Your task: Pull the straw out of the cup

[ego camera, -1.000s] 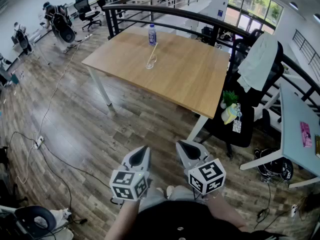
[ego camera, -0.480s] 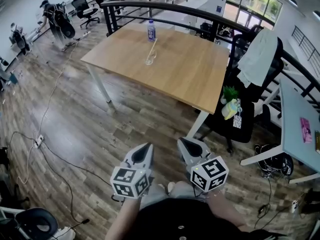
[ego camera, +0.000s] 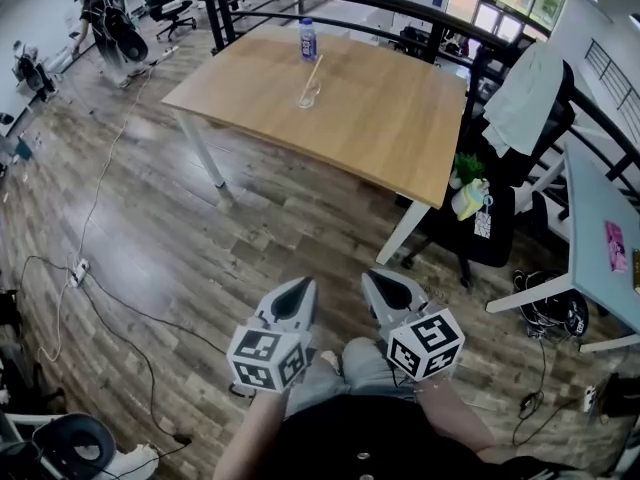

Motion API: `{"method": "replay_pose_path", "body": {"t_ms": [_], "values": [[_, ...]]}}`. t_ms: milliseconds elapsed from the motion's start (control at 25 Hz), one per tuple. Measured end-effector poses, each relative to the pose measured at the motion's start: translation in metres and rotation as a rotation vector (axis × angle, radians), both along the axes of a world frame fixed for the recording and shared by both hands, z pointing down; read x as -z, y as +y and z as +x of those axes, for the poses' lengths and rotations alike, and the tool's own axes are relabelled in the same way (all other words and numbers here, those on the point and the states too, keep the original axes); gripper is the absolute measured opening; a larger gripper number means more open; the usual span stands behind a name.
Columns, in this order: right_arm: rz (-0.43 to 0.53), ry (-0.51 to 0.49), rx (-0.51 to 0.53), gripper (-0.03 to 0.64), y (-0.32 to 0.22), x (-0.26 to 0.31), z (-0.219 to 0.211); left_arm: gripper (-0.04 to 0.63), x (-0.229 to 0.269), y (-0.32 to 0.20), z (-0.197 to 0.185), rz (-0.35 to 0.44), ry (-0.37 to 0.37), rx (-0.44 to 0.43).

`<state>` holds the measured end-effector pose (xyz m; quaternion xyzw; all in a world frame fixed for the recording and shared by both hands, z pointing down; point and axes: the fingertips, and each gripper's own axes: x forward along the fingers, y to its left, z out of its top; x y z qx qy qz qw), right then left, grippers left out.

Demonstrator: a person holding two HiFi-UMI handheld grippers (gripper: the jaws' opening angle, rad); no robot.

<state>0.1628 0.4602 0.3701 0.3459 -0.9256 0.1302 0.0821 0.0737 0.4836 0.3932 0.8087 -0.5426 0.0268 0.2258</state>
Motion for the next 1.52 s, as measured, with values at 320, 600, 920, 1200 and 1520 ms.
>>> {"method": "replay_pose_path", "body": {"t_ms": [320, 600, 920, 1200, 1520], "values": [[-0.011, -0.012, 0.044, -0.002, -0.019, -0.004, -0.023, 0.018, -0.009, -0.017, -0.013, -0.026, 0.037, 0.022], [-0.01, -0.034, 0.091, -0.002, -0.094, -0.014, -0.045, 0.018, -0.019, -0.085, -0.032, -0.028, 0.027, 0.064], [0.021, -0.065, 0.13, -0.002, -0.218, 0.005, -0.066, 0.018, -0.006, -0.205, -0.057, -0.011, 0.011, 0.113], [0.021, -0.076, 0.149, -0.002, -0.29, 0.004, -0.067, 0.018, -0.007, -0.279, -0.056, -0.007, 0.008, 0.125], [-0.008, -0.074, 0.149, -0.002, -0.339, -0.01, -0.071, 0.018, -0.019, -0.331, -0.061, -0.033, -0.007, 0.13]]}}
